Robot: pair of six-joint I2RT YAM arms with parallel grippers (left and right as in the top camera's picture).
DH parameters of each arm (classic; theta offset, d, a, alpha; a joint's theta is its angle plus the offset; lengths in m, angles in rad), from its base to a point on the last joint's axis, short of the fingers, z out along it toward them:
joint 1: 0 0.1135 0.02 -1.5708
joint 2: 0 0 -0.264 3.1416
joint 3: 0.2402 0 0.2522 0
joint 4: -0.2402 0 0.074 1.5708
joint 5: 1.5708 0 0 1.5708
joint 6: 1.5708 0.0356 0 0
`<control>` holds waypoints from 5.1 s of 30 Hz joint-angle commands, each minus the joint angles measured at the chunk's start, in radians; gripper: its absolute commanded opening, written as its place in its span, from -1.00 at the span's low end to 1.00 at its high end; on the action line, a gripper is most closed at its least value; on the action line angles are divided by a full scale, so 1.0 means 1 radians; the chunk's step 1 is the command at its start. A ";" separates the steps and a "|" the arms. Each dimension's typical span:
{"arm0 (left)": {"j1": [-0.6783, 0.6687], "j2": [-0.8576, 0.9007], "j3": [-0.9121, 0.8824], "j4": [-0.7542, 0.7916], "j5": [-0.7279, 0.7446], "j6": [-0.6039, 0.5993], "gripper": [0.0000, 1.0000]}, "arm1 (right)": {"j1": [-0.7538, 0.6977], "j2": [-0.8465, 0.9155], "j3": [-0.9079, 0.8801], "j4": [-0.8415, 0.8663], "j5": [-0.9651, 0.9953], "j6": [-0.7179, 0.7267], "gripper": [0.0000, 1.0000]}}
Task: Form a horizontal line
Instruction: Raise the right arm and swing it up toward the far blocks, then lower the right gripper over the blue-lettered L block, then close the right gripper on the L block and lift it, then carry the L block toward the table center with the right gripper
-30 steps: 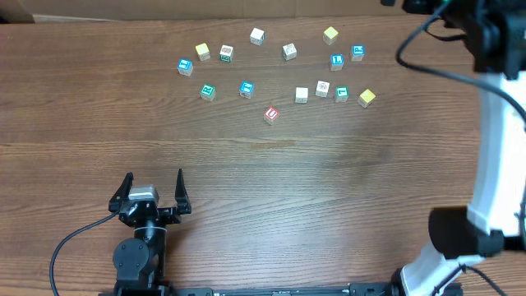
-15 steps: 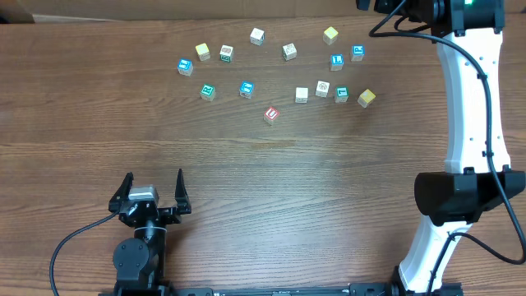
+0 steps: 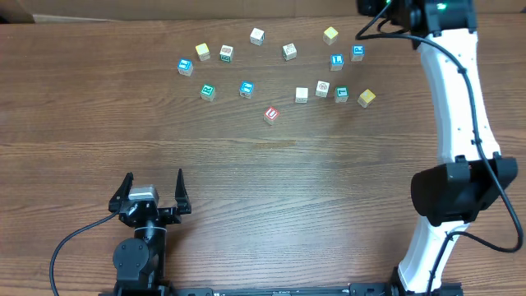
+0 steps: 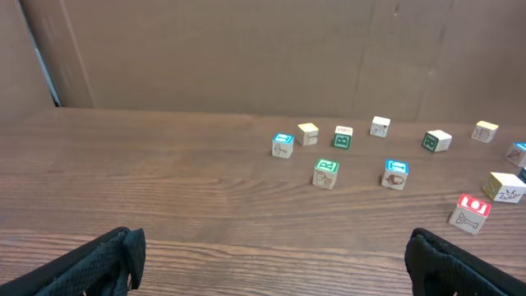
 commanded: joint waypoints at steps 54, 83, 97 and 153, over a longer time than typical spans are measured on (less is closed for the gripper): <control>-0.008 -0.011 -0.002 -0.001 -0.002 0.022 0.99 | 0.076 0.243 -0.612 0.785 0.259 -0.161 0.43; -0.008 -0.011 -0.002 -0.001 -0.002 0.022 0.99 | 0.060 0.242 -0.605 0.791 0.269 -0.161 -0.42; -0.008 -0.011 -0.002 -0.001 -0.002 0.022 0.99 | 0.060 0.233 -0.603 0.782 0.269 -0.160 -0.26; -0.008 -0.011 -0.002 -0.001 -0.002 0.022 0.99 | 0.062 -0.426 -0.636 -0.483 -0.030 0.089 -0.71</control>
